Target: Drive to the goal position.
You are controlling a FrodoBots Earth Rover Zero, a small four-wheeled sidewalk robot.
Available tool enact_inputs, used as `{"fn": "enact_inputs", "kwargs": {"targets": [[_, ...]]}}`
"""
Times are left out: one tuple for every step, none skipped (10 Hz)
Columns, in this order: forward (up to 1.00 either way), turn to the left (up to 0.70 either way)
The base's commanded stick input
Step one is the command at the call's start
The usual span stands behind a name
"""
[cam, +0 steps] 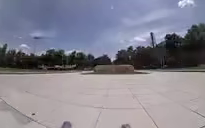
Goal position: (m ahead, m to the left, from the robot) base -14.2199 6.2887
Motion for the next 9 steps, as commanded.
{"fn": "enact_inputs", "kwargs": {"targets": [[0.70,0.03],[0.70,0.03],[0.70,0.03],[0.70,0.02],[0.70,0.02],[0.70,0.02],[0.70,0.02],[0.70,0.02],[0.70,0.02]]}}
